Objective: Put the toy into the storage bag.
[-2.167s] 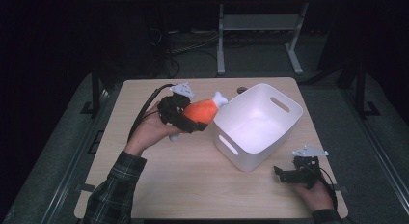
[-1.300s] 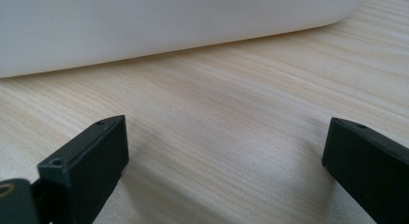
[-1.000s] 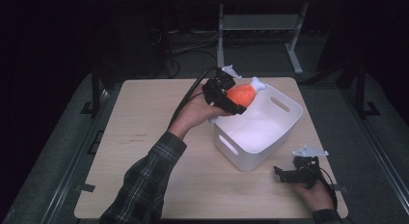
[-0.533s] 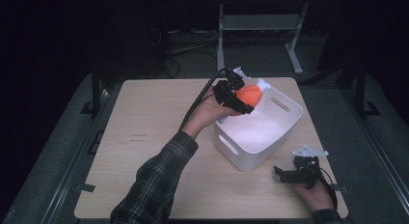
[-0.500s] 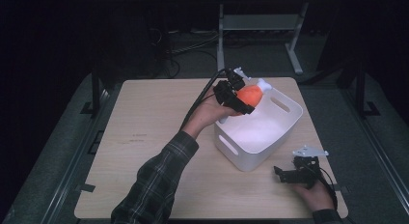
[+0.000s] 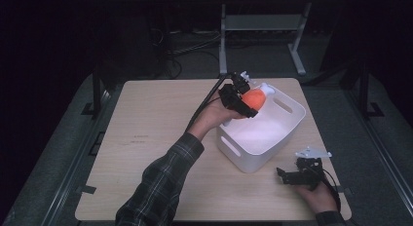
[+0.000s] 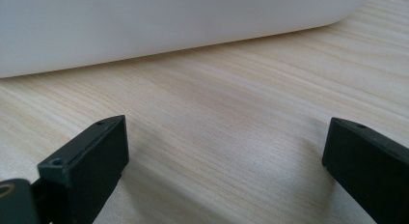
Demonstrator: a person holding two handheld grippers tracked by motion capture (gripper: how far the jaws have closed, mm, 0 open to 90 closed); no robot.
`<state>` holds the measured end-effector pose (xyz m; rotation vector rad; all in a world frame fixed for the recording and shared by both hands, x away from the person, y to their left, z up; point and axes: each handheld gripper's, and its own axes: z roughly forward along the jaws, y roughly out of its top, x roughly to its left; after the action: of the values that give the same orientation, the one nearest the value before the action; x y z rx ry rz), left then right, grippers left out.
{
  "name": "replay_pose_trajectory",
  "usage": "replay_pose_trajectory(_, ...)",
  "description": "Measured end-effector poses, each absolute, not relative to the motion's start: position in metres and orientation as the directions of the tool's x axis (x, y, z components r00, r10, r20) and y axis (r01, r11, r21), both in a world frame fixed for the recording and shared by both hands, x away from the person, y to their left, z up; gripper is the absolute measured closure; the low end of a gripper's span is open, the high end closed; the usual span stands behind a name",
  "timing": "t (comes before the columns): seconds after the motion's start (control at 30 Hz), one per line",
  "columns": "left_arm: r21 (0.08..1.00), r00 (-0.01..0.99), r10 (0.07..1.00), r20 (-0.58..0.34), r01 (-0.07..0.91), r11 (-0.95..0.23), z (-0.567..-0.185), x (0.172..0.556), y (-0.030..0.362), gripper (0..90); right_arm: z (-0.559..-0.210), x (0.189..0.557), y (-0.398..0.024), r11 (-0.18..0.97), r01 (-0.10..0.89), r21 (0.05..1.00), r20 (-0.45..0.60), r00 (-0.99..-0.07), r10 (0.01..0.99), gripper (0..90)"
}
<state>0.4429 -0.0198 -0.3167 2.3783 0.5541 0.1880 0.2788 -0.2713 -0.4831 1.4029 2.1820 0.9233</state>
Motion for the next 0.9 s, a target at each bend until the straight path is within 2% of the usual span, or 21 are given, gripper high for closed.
replay_pose_trajectory(0.5, 0.633, 0.897, 0.442, 0.008, 0.338, -0.697, -0.322, 0.443, -0.023, 14.7, -0.483, 0.279, -0.271, 0.284, 0.651, 0.704, 0.029, -0.426, 0.904, 1.8)
replay_pose_trajectory(0.9, 0.659, 0.893, 0.450, 0.011, 0.331, -0.675, -0.313, 0.441, -0.012, 14.1, -0.483, 0.279, -0.271, 0.284, 0.651, 0.705, 0.029, -0.426, 0.904, 1.8)
